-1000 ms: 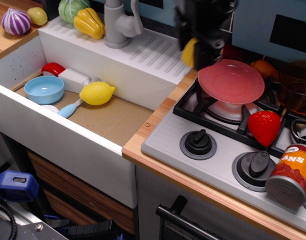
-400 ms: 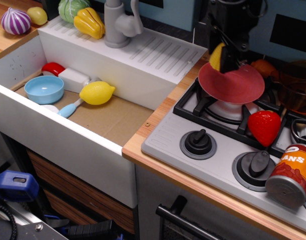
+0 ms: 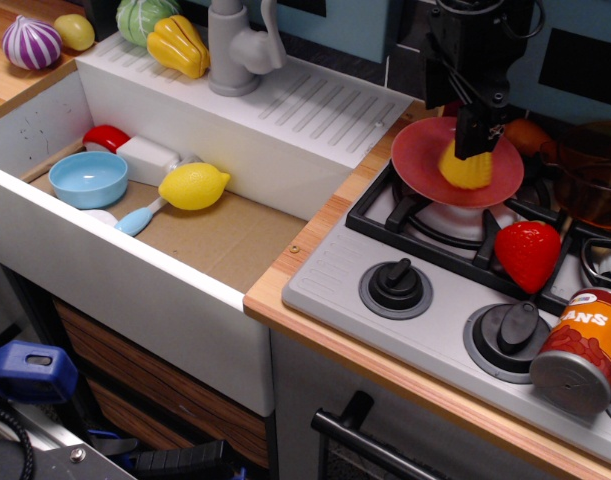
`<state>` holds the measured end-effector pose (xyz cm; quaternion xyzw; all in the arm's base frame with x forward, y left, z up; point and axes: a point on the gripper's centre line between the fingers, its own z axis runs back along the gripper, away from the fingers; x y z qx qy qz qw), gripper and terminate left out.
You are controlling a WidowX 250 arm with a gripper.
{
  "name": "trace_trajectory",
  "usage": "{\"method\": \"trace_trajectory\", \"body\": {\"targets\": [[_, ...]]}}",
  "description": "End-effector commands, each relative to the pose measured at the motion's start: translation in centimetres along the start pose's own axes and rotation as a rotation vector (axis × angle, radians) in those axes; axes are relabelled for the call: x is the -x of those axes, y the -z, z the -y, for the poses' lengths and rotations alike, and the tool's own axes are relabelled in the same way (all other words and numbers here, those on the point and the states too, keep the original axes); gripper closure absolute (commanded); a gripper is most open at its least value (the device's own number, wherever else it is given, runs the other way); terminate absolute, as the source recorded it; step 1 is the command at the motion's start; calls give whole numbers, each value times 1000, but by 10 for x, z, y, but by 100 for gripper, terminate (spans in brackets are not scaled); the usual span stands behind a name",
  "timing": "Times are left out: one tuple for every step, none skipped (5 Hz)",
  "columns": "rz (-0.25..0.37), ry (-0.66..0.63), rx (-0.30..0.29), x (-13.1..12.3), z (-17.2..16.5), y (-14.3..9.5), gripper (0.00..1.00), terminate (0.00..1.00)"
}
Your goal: Put corn on plate
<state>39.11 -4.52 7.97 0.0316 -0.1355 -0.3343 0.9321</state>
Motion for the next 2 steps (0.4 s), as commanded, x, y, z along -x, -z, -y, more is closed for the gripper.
{"method": "trace_trajectory", "body": {"targets": [[42,-5,-27,-10,-10,-13,0,0],[42,-5,-27,-10,-10,-13,0,100]]}}
